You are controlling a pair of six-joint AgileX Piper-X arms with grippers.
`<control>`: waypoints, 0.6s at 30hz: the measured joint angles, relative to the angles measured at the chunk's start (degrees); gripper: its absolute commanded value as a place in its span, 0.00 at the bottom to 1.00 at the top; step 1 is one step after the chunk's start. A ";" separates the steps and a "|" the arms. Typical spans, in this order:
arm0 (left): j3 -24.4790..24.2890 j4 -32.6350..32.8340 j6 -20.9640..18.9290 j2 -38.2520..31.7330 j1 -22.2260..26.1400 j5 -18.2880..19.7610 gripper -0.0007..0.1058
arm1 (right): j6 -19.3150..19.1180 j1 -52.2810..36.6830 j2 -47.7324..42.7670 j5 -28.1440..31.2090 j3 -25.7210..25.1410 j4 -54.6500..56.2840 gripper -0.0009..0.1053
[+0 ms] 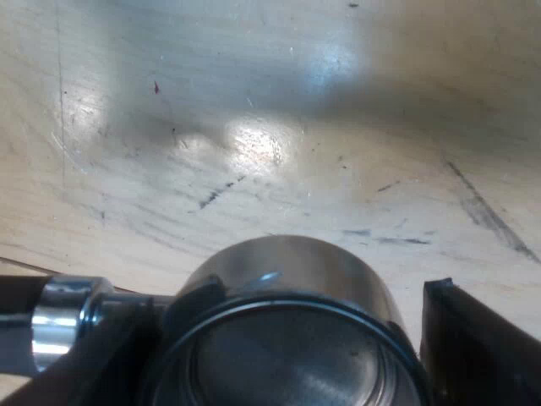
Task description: Put the handle in the coffee machine
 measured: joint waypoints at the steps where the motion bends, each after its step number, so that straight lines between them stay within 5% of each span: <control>1: 0.00 0.00 0.03 0.00 0.22 0.45 0.01 | 0.00 0.00 0.00 0.00 0.00 0.00 0.01; 10: 0.23 0.10 -1.40 -0.15 3.24 3.26 0.01 | 0.00 0.00 -0.10 0.16 0.00 -1.42 0.02; 11: 0.23 0.10 -1.40 -0.28 3.46 3.38 0.01 | -0.11 0.00 -0.10 0.16 -0.10 -1.62 0.08; 12: 0.27 0.10 -1.40 -0.88 4.29 3.39 0.01 | -0.12 0.00 -0.10 0.25 -0.05 -1.89 0.48; 13: 0.27 0.22 -1.40 -0.90 4.96 3.71 0.01 | -0.62 0.00 -0.10 0.46 -0.05 -2.27 0.66; 16: 0.27 0.70 -1.27 -0.90 6.42 4.39 0.01 | -1.89 0.00 -0.10 0.85 -0.05 -3.42 0.84; 18: 0.27 0.86 -1.27 -0.90 6.96 4.65 0.01 | -2.27 0.00 -0.10 1.11 -0.05 -3.92 0.85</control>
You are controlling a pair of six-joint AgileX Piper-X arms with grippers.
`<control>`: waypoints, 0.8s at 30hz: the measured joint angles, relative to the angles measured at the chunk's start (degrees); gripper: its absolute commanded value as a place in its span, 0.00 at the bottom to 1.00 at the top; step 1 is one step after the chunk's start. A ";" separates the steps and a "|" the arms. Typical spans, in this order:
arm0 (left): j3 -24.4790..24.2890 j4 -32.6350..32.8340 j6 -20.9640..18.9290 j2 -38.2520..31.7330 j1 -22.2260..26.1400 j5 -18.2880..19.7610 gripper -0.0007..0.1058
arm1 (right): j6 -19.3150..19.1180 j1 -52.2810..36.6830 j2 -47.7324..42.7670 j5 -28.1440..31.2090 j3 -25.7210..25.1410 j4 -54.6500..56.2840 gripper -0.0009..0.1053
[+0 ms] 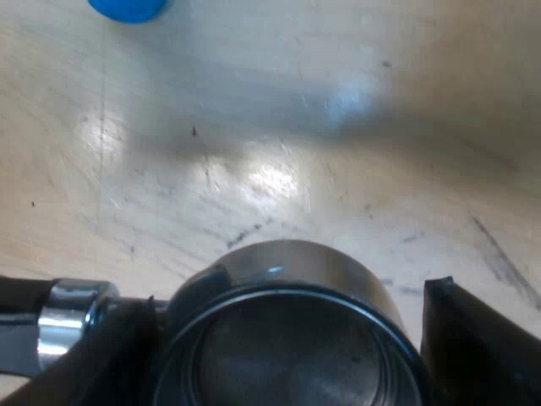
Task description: Put the handle in the coffee machine
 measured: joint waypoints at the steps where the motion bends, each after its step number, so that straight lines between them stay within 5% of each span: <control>1: 0.00 0.27 0.00 0.00 0.47 0.21 0.01 | -0.05 0.00 0.00 0.14 0.00 -0.43 0.86; 10: 0.10 1.94 1.94 0.00 3.28 0.85 0.01 | -1.94 0.00 -2.09 1.62 -2.74 -2.28 0.86; 24: 0.23 5.71 3.01 -1.64 17.33 0.94 0.01 | -3.01 0.00 -9.60 5.75 -5.97 -2.47 0.86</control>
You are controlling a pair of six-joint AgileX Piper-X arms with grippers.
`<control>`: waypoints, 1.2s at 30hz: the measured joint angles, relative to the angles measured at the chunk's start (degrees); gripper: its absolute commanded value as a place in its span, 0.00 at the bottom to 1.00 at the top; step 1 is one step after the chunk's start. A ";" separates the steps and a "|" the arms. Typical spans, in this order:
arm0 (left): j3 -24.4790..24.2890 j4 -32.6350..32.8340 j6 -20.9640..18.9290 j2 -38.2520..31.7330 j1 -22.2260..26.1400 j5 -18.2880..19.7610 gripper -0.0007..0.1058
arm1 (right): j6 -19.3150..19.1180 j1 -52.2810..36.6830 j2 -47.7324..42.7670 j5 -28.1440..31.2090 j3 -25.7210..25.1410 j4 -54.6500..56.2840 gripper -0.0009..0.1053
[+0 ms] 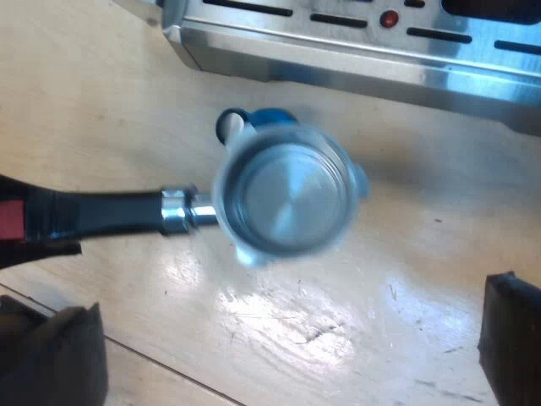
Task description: Put the handle in the coffee machine
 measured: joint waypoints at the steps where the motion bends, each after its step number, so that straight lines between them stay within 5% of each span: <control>1: 0.00 0.40 0.00 -0.25 0.73 -0.09 0.01 | 0.00 0.00 -0.20 0.00 0.00 0.00 0.86; 14: 0.00 6.52 0.28 -0.60 11.99 -0.28 0.01 | 0.00 2.54 -0.36 2.58 0.00 0.29 0.86; 18: 0.00 7.77 0.97 -0.60 12.45 -0.28 0.01 | 0.00 8.72 -0.36 10.31 0.00 0.25 0.86; 19: 0.00 8.07 1.00 -0.60 12.45 -0.28 0.01 | 1.07 12.79 -0.36 16.50 0.00 0.00 0.86; 24: 0.00 8.24 1.10 -0.60 12.45 -0.28 0.01 | 5.43 20.52 -0.36 28.06 0.00 -2.40 0.86; 29: -1.80 9.29 1.29 -0.60 12.45 -0.45 0.01 | 7.01 25.20 -0.36 33.07 2.06 -6.37 0.86; 31: -3.89 10.49 1.25 -0.60 12.45 -0.44 0.01 | 9.22 29.92 -0.24 39.56 5.80 -12.00 0.86; 36: -5.64 10.89 1.25 -0.75 12.45 -0.44 0.01 | 9.65 33.06 -0.22 42.43 11.36 -21.77 0.86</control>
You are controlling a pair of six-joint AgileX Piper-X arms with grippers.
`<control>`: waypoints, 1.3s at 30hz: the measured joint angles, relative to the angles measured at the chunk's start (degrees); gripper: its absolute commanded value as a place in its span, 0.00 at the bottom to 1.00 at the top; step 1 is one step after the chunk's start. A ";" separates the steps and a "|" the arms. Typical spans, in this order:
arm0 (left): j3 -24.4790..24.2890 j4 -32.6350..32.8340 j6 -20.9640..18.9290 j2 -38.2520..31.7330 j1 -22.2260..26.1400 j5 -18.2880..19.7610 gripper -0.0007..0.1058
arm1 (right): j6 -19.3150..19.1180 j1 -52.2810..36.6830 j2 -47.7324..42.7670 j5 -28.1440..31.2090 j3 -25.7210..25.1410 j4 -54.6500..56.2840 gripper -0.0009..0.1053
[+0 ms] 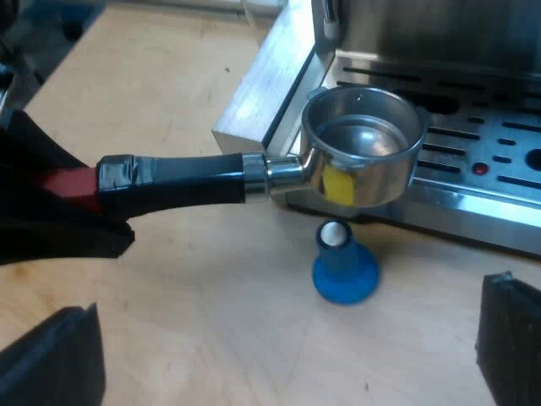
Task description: Put the handle in the coffee machine
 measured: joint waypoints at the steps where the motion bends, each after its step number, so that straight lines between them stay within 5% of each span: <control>1: 0.00 0.24 0.00 0.00 0.00 0.12 0.01 | -0.01 -0.02 0.00 0.91 1.24 -1.68 0.86; 17: 0.00 -2.96 0.00 0.00 0.00 0.61 0.01 | -1.94 -0.02 11.58 17.15 2.69 -16.52 0.86; 29: 0.00 -8.90 0.00 5.58 0.42 1.28 0.01 | -0.16 -0.02 13.46 18.31 2.69 -24.55 0.86; 33: 0.00 -11.87 0.33 8.77 3.75 4.44 0.01 | -0.93 -0.02 13.46 19.17 2.69 -25.18 0.86; 39: 0.00 -12.62 4.23 13.13 5.62 5.40 0.01 | -2.10 -0.02 15.30 21.40 2.89 -25.68 0.86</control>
